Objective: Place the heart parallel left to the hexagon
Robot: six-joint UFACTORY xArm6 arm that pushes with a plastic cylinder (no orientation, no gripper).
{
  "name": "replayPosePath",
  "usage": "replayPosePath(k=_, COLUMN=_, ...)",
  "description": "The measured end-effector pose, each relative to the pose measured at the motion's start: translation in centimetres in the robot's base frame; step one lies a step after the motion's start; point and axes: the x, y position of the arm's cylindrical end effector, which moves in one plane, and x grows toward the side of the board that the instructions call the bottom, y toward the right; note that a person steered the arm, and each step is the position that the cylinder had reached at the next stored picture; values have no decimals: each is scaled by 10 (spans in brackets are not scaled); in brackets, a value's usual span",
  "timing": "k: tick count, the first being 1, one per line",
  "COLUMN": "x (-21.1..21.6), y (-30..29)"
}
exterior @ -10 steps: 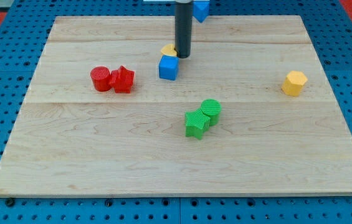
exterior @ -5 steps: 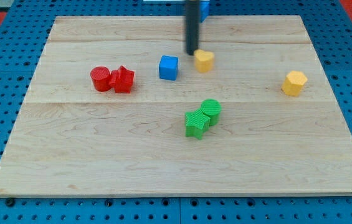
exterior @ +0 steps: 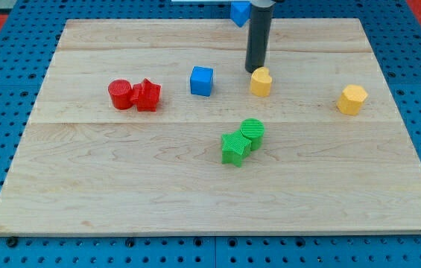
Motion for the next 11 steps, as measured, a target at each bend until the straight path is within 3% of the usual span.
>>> replayPosePath(k=2, x=11, y=-9)
replayPosePath(k=4, x=26, y=64)
replayPosePath(k=8, x=37, y=69)
replayPosePath(k=10, x=40, y=24)
replayPosePath(k=11, x=48, y=56)
